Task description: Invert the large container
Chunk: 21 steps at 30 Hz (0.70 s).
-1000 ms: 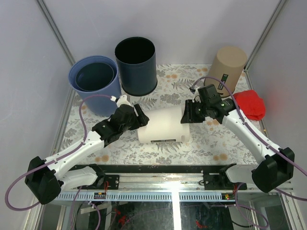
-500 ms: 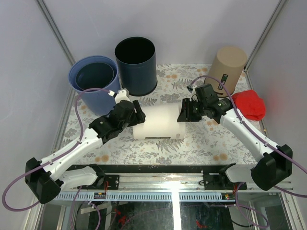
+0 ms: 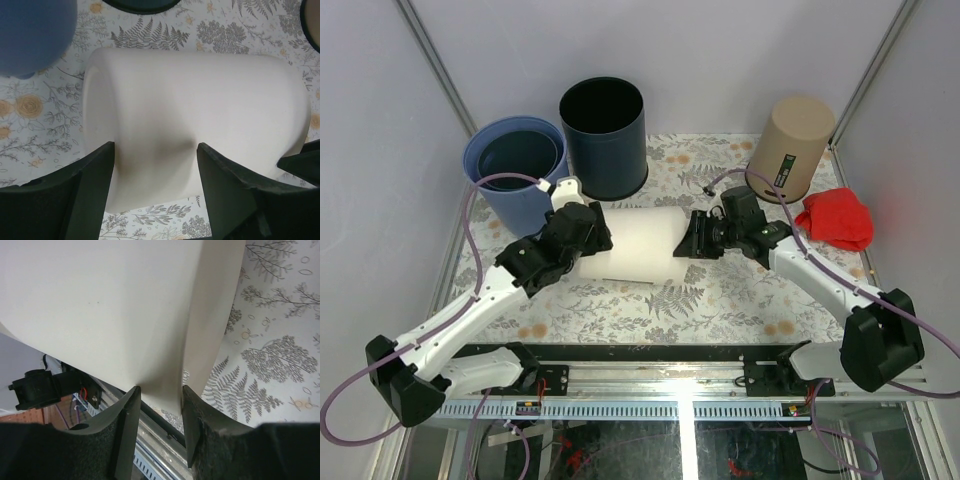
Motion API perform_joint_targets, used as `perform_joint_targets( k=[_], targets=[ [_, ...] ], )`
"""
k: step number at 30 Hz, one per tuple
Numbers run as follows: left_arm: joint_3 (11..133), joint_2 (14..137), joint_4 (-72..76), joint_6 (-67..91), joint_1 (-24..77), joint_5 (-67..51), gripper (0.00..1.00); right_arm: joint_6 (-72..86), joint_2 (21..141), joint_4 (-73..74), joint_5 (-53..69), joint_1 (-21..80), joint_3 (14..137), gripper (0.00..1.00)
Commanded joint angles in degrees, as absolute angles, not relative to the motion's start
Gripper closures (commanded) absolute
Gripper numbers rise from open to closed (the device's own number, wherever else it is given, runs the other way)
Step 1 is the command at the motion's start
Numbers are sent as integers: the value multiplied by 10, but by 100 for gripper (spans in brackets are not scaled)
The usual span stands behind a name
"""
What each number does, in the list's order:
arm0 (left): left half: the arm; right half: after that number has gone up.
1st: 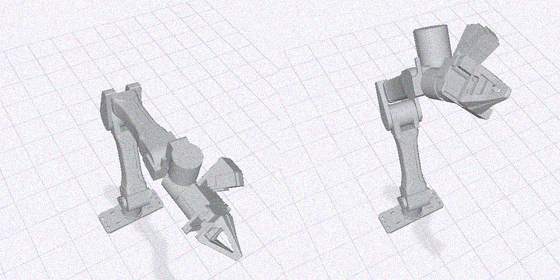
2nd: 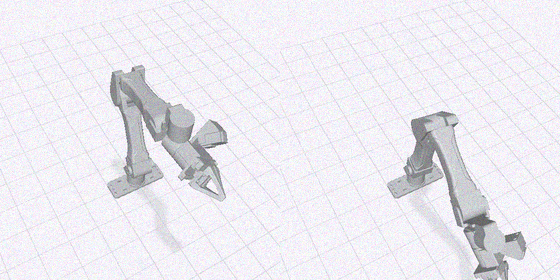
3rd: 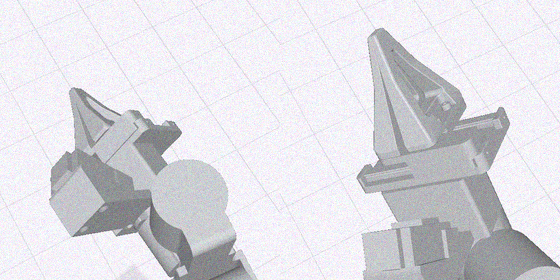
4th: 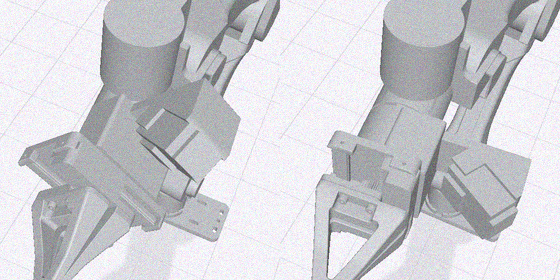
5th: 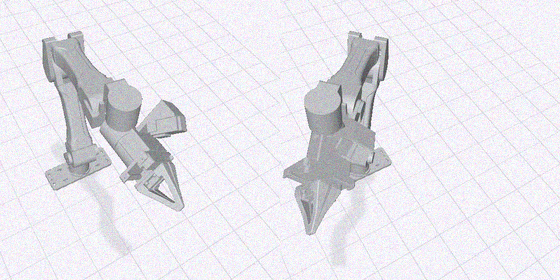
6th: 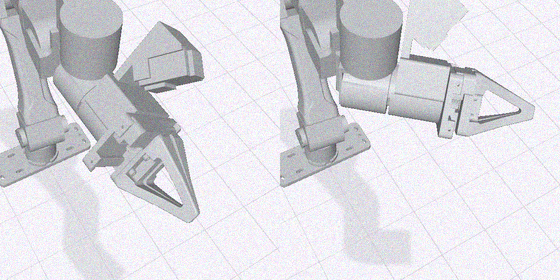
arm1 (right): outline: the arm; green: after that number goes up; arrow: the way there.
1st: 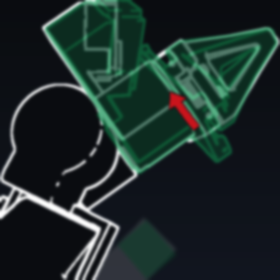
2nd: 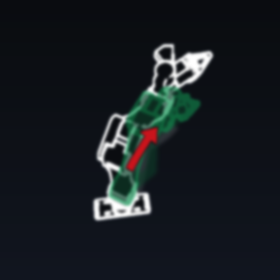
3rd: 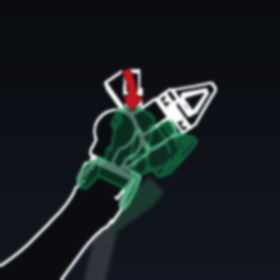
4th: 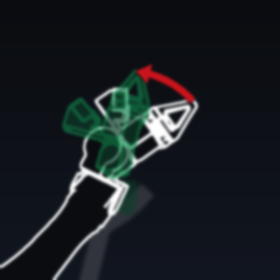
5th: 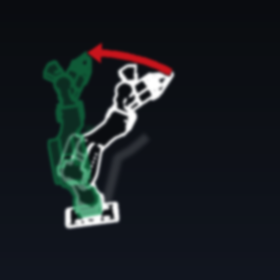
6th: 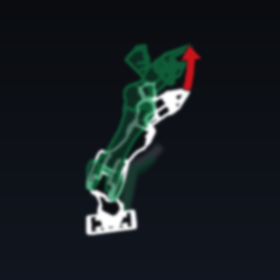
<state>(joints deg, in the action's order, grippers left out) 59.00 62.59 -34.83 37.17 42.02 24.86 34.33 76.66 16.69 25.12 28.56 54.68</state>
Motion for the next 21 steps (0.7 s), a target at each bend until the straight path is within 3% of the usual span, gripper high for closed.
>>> perform_joint_targets(
  k=[1,15,21],
  targets=[
    [632,619,-314,368,436,218,37,406,783,7,318,303,516,57],
    [706,647,-334,351,443,208,37,535,804,-313,347,310,418,57],
    [723,666,-335,344,450,206,37,564,826,-382,330,315,388,57]
  ],
)
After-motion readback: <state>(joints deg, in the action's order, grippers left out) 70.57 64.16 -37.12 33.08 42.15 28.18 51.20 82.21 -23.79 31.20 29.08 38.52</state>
